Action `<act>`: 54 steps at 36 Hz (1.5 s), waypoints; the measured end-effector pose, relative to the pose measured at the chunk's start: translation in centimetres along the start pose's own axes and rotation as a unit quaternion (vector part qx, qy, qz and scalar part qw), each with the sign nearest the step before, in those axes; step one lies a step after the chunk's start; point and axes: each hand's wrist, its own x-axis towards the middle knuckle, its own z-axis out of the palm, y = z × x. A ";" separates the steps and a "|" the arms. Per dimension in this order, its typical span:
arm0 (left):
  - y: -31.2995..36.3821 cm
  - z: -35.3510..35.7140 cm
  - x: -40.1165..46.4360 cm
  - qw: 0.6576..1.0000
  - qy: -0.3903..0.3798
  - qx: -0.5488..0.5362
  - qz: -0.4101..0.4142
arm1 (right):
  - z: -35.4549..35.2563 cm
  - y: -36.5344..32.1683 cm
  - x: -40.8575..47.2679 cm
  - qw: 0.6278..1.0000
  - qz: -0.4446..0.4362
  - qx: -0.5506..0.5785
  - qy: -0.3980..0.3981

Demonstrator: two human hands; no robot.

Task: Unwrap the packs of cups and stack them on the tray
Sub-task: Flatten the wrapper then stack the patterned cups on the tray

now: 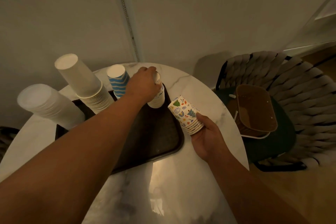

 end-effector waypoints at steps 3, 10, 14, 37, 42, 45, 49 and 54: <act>-0.2 0.4 0.3 1.000 -0.003 0.002 -0.003 | -0.2 -0.2 -0.2 1.000 0.010 0.015 0.008; 1.3 -1.2 -2.0 0.982 0.137 -0.130 0.029 | 0.0 -0.3 -0.3 1.000 0.012 0.018 0.007; 2.8 -1.6 -4.8 0.982 0.056 -0.178 -0.004 | 0.8 -0.2 -0.6 1.000 0.006 0.005 -0.009; 2.6 -6.6 -3.6 0.967 0.156 -0.199 -0.026 | 1.0 1.1 -0.5 0.999 -0.007 -0.034 0.004; 2.0 -5.5 -1.6 0.990 0.116 -0.080 0.001 | 0.4 0.5 -0.5 0.999 -0.006 -0.033 -0.010; 1.7 -4.0 -1.2 0.997 0.068 -0.042 -0.005 | 0.1 0.2 -0.3 1.000 -0.008 -0.027 -0.013; 1.2 -2.3 -0.9 0.999 0.027 -0.022 -0.016 | -0.5 0.0 0.0 1.000 -0.006 -0.025 -0.006; 0.6 -0.7 -0.6 0.999 0.007 -0.024 -0.024 | -0.7 -0.3 0.1 0.999 -0.008 -0.040 -0.012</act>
